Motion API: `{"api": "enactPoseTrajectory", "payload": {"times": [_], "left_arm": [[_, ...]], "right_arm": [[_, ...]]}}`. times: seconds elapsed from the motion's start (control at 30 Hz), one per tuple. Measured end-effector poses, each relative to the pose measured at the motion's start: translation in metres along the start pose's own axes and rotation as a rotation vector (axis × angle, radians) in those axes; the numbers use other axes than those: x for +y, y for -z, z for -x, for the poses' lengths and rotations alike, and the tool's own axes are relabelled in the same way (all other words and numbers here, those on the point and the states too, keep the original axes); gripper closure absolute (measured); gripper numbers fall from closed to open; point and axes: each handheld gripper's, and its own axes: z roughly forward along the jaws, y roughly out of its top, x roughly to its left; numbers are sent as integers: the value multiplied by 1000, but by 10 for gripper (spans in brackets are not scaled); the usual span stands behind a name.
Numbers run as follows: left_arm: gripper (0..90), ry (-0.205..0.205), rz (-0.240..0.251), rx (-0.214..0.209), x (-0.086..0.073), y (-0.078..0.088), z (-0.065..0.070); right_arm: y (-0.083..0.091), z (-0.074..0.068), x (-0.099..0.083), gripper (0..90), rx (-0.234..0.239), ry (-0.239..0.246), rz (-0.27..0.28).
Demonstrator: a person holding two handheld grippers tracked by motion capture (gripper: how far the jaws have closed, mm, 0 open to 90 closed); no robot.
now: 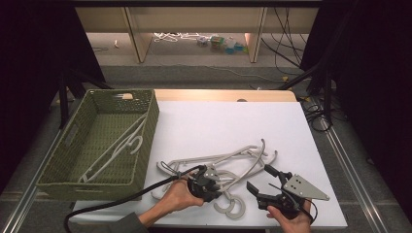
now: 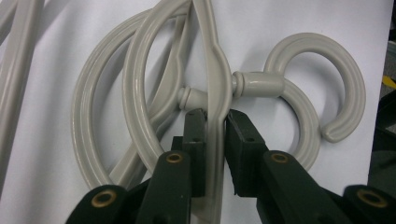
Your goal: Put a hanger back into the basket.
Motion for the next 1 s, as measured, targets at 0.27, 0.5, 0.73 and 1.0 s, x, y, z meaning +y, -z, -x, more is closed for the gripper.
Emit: {"api": "enactPoseTrajectory", "payload": {"times": [0.27, 0.5, 0.73, 1.0], "left_arm": [[816, 0, 36, -21, 3, 9, -3], [816, 48, 125, -22, 6, 27, -9], [817, 92, 211, -48, 10, 50, -21], [816, 185, 320, -134, 13, 75, -32]], "right_arm": [[0, 1, 0, 162, 12, 2, 16], [5, 2, 3, 174, -22, 7, 52], [7, 6, 2, 162, -49, -16, 84], [7, 5, 2, 159, -42, -17, 54]]}}
